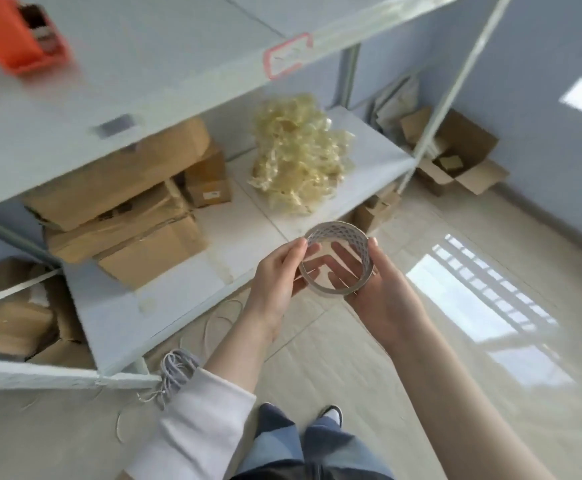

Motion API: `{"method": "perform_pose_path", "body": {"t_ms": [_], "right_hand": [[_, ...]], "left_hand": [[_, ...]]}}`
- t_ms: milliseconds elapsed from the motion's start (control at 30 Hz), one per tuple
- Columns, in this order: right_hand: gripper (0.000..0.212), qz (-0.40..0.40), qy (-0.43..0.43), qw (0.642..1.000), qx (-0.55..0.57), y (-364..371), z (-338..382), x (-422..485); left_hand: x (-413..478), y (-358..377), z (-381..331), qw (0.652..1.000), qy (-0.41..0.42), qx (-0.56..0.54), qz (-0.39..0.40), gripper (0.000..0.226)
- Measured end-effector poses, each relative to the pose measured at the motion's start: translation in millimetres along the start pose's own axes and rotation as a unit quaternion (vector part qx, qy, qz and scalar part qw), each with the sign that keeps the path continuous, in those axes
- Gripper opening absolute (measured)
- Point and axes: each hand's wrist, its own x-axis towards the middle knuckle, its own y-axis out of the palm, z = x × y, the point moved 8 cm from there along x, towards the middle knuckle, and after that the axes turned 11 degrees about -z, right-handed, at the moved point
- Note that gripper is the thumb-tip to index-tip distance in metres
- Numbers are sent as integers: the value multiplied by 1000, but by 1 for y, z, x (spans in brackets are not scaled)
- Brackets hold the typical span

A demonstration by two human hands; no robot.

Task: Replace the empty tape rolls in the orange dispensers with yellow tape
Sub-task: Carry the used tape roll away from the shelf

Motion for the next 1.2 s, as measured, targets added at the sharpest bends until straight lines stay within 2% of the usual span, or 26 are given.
{"method": "perform_pose_path", "body": {"t_ms": [167,333,467,633,867,1000,1200], "right_hand": [[37,-76,-34,994,76,-91,40,-8],[28,-161,-84,971,157,-165,75,-18],[25,-201,-118,949,211,-205,102,-17],[17,-217,-159,926,263,-226,148,10],[19,-234,-186,913,279,-233,206,62],[22,-243,-182,909,286,-239,223,89],[15,-270,-160,901,300,-259,247,125]], "left_hand": [[-12,102,29,994,-36,33,96,37],[-27,189,48,978,-52,78,188,36],[-30,247,51,960,-59,97,255,30],[-2,310,38,941,-43,118,314,34],[55,375,15,921,-51,130,365,37],[82,401,14,914,-58,146,374,38],[112,438,22,907,-79,166,380,38]]}}
